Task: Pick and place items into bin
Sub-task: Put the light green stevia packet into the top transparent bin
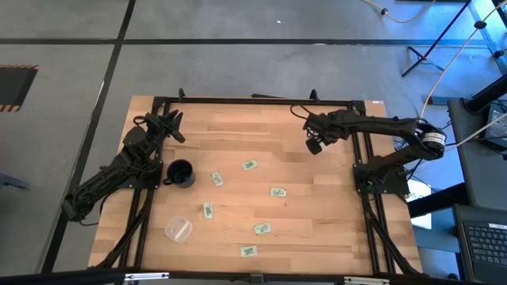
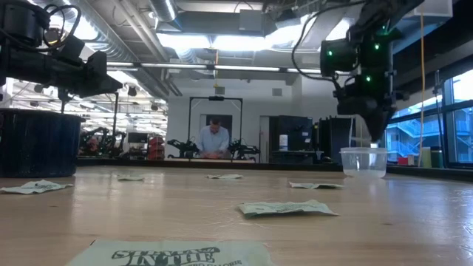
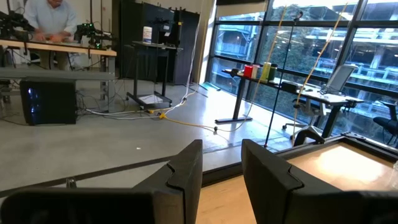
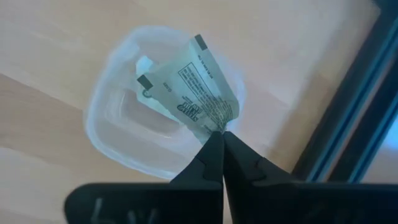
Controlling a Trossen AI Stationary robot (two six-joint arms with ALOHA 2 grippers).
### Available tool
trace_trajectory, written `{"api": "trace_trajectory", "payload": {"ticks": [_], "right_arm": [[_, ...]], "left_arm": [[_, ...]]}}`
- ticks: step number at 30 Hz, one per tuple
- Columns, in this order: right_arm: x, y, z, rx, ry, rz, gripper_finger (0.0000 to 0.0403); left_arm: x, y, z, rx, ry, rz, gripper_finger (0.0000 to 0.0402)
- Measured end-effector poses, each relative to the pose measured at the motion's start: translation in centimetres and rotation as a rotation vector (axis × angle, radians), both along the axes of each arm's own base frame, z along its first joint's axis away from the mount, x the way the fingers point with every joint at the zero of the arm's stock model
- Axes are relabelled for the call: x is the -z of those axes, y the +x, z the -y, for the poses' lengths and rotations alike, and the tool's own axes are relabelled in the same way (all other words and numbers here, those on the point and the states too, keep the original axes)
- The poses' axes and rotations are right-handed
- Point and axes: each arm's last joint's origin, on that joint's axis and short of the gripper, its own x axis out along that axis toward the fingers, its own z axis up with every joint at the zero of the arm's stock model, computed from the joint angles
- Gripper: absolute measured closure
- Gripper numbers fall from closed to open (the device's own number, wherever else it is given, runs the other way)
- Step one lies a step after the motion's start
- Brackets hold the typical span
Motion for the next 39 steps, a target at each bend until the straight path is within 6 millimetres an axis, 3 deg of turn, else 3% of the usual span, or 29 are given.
{"api": "trace_trajectory", "payload": {"ticks": [9,26,35,39], "right_arm": [[1.9,-0.3,-0.2,-0.014,0.023,0.023,0.0401],[2.2,-0.3,-0.2,-0.024,0.016,0.034,0.0366],[2.2,-0.2,-0.2,-0.022,0.012,0.041,0.0308],[1.1,0.2,0.0,-0.024,0.011,0.042,0.028]], "left_arm": [[0.0,0.0,0.0,0.0,0.0,0.0,0.0295],[0.0,0.0,0.0,0.0,0.0,0.0,0.0295],[0.0,0.0,0.0,0.0,0.0,0.0,0.0295],[0.0,0.0,0.0,0.0,0.0,0.0,0.0295]]}}
